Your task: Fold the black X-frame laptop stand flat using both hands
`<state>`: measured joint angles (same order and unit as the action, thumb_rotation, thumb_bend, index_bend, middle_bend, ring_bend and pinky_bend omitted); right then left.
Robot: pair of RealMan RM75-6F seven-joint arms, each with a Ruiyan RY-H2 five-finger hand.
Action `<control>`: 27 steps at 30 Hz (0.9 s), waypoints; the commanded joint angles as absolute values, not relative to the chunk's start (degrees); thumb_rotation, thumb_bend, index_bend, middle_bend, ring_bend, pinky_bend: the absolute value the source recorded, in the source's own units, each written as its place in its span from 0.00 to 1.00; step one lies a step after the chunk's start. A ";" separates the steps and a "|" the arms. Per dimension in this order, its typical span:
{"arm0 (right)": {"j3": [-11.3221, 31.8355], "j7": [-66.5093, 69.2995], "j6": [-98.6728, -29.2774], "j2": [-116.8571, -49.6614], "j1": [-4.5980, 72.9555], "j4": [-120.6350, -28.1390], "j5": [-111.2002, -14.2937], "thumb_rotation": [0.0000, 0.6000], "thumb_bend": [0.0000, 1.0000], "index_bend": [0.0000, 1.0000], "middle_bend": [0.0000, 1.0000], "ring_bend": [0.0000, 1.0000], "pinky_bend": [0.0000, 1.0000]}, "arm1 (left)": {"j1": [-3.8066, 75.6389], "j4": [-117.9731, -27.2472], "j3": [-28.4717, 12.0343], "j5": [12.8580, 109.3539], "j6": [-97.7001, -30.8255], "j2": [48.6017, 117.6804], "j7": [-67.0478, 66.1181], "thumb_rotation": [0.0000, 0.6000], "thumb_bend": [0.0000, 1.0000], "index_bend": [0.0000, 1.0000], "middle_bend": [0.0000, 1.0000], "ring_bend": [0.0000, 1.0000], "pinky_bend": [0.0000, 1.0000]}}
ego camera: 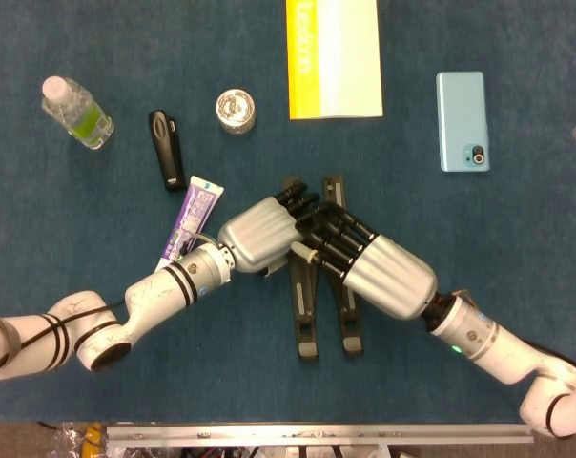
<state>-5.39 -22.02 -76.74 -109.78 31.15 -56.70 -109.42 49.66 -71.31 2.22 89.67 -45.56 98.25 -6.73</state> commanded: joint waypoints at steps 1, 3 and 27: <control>-5.40 -21.34 -76.39 -108.08 31.46 -59.00 -109.06 0.94 0.00 0.00 0.00 0.00 0.10 | 49.74 -72.12 2.23 89.75 -45.71 97.26 -7.47 1.00 0.42 0.00 0.00 0.00 0.00; -5.45 -21.15 -76.17 -106.38 31.72 -61.33 -108.99 0.94 0.00 0.00 0.00 0.00 0.10 | 49.76 -73.11 2.24 89.59 -45.65 96.22 -8.18 1.00 0.42 0.00 0.00 0.00 0.00; -6.48 -11.04 -70.72 -82.16 33.74 -88.46 -105.84 0.95 0.00 0.00 0.00 0.00 0.09 | 36.31 -89.75 -1.94 76.71 -63.57 79.81 -21.27 1.00 0.42 0.00 0.00 0.00 0.00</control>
